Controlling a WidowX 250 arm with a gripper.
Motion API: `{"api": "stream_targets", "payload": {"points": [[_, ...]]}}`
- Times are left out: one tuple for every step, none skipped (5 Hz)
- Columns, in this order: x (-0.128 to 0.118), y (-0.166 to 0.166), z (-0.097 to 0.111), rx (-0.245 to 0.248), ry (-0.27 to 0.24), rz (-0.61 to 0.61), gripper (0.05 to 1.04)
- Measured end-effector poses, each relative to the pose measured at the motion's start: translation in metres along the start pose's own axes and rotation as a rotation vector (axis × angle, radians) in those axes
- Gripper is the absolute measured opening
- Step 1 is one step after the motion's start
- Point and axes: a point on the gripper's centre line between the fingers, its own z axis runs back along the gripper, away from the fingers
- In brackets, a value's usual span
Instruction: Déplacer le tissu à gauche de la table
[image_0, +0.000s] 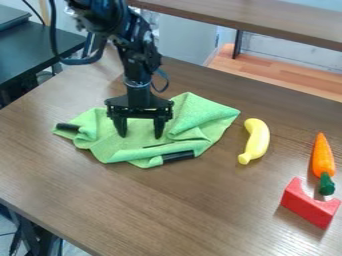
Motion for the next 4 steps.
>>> {"api": "stream_targets", "payload": {"points": [[-0.023,0.001,0.001,-0.002,0.001,-0.057,0.999],[-0.053,0.008,0.006,-0.013,0.021,-0.119,0.999],[-0.081,0.016,0.011,-0.025,0.046,-0.177,0.999],[-0.104,0.023,0.015,-0.032,0.064,-0.234,0.999]]}}
